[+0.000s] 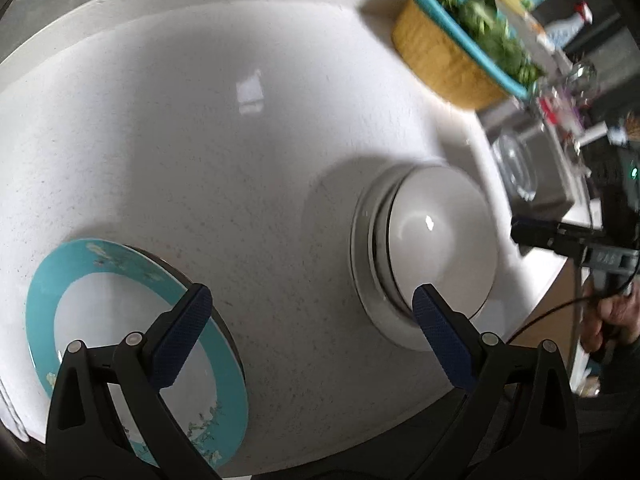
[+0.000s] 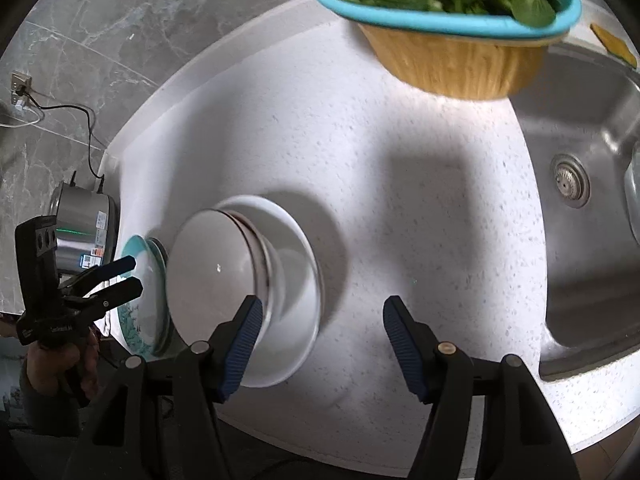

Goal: Organize plates and bowls
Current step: 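Open both grippers and move them to the nested bowl stack's rim, then close both grippers on the rim of the nested bowls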

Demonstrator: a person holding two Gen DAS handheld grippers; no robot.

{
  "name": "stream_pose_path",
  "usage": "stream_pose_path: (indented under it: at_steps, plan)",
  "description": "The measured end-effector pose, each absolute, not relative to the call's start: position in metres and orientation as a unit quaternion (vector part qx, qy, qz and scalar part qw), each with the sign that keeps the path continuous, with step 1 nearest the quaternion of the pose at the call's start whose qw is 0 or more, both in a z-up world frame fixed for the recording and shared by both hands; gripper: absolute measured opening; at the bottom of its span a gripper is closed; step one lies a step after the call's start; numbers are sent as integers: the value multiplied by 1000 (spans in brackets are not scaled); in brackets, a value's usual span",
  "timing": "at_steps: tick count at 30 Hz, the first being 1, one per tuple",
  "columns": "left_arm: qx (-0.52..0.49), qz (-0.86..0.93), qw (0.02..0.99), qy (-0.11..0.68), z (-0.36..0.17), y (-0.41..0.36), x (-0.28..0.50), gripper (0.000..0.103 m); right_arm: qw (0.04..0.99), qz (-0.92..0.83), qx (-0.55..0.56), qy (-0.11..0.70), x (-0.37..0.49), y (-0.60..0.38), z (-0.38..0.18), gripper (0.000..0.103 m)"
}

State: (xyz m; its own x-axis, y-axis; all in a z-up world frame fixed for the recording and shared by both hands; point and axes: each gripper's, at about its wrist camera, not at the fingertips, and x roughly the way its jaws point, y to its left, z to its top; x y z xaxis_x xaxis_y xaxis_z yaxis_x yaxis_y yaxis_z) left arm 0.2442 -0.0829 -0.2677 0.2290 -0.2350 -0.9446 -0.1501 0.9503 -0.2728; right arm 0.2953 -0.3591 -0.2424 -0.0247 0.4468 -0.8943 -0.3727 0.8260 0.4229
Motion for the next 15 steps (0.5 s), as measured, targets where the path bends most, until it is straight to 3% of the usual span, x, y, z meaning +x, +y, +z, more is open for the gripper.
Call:
stream_pose_path:
  at_steps: [6,11,15]
  plan:
    - [-169,-20,763,624,-282,-77,242,100,689,302,31,658,292,-357,-254,59]
    - [-173,-30,760,625,-276,-65,239,80,682,302,38,665,289,-357,-260,57]
    - [-150,-41,755,636,-276,-66,240,78,681,303,36,666,289,-356,-261,57]
